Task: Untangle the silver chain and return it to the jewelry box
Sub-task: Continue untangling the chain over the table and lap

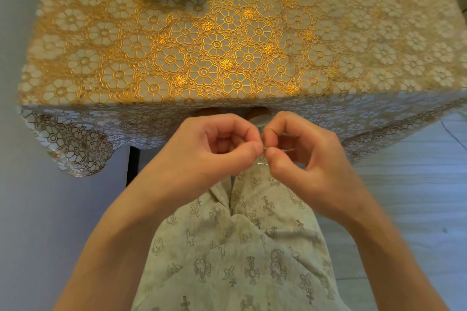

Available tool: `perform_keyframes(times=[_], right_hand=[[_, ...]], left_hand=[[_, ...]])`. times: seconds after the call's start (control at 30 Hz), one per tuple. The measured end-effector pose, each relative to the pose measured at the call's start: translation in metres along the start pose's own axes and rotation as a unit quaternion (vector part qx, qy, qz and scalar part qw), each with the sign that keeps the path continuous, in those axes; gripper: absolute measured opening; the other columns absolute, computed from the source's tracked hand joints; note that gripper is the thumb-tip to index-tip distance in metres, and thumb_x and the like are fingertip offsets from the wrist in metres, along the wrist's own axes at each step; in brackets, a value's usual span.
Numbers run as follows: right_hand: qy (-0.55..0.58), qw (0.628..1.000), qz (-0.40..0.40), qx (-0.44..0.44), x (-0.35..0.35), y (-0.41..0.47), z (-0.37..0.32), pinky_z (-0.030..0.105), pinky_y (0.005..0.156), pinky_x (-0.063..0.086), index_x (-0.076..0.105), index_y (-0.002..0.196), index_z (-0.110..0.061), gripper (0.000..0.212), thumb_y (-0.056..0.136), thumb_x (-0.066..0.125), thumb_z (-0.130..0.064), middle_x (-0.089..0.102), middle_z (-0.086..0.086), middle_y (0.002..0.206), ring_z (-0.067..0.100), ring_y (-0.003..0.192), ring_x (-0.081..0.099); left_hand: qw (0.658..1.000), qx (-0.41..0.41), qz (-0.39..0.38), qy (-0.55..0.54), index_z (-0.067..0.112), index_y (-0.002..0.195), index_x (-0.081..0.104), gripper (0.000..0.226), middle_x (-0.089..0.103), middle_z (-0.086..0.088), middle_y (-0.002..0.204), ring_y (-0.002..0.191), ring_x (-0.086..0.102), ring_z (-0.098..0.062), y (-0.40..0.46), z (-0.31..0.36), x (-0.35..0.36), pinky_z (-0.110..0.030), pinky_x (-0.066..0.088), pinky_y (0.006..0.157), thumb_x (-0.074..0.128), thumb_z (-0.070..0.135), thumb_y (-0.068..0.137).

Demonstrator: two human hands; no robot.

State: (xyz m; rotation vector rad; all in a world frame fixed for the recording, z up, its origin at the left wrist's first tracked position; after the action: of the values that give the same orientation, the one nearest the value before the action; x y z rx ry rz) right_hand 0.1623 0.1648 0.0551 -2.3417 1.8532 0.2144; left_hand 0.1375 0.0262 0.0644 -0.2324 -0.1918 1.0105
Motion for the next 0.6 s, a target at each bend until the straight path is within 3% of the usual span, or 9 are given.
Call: perform_keyframes(times=[0.1, 0.27, 0.43, 0.6], right_hand=[[-0.030, 1.000, -0.007, -0.002, -0.001, 0.001, -0.003, 0.033, 0.050, 0.040, 0.049, 0.071, -0.016, 0.007, 0.072, 0.050, -0.023, 0.049, -0.002, 0.066, 0.016, 0.056, 0.045], [-0.030, 0.999, -0.020, 0.002, -0.003, 0.001, -0.002, 0.029, 0.050, 0.039, 0.049, 0.070, -0.017, 0.007, 0.071, 0.050, -0.024, 0.048, 0.003, 0.064, 0.018, 0.055, 0.043], [0.082, 0.995, -0.043, 0.034, -0.004, -0.001, 0.004, 0.015, 0.049, 0.034, 0.051, 0.068, -0.018, 0.007, 0.072, 0.053, -0.025, 0.048, -0.009, 0.059, 0.002, 0.053, 0.040], [0.232, 0.969, -0.057, 0.059, 0.000, 0.001, 0.008, 0.013, 0.043, 0.032, 0.059, 0.069, -0.025, 0.008, 0.072, 0.055, -0.019, 0.046, -0.009, 0.055, 0.004, 0.046, 0.038]], left_hand=[[1.000, 0.000, 0.002, 0.005, 0.020, 0.066, 0.066, 0.009, 0.054, 0.009, 0.054, 0.051, 0.047, -0.001, 0.000, 0.000, 0.000, -0.011, 0.039, 0.051, 0.062, 0.017, 0.073], [1.000, 0.004, 0.005, 0.024, 0.018, 0.065, 0.064, 0.007, 0.051, 0.011, 0.051, 0.049, 0.043, 0.001, 0.000, 0.002, 0.000, -0.008, 0.035, 0.048, 0.063, 0.017, 0.072], [1.000, 0.010, -0.006, 0.014, 0.019, 0.065, 0.065, 0.007, 0.052, 0.011, 0.052, 0.049, 0.044, 0.000, -0.001, 0.004, 0.001, -0.008, 0.036, 0.049, 0.063, 0.017, 0.072], [0.999, 0.008, -0.022, -0.024, 0.020, 0.066, 0.066, 0.010, 0.055, 0.010, 0.051, 0.048, 0.047, -0.002, 0.000, 0.005, 0.003, -0.009, 0.037, 0.049, 0.061, 0.016, 0.074]])
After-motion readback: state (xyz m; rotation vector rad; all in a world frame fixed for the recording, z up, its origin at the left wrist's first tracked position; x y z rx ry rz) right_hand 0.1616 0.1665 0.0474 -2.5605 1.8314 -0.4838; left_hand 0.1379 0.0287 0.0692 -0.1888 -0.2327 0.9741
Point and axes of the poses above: each hand's wrist, its own y-axis towards the middle knuckle, its own x-axis out of the palm, z = x × y, the point moved 3 cm from there along y, towards the middle knuckle
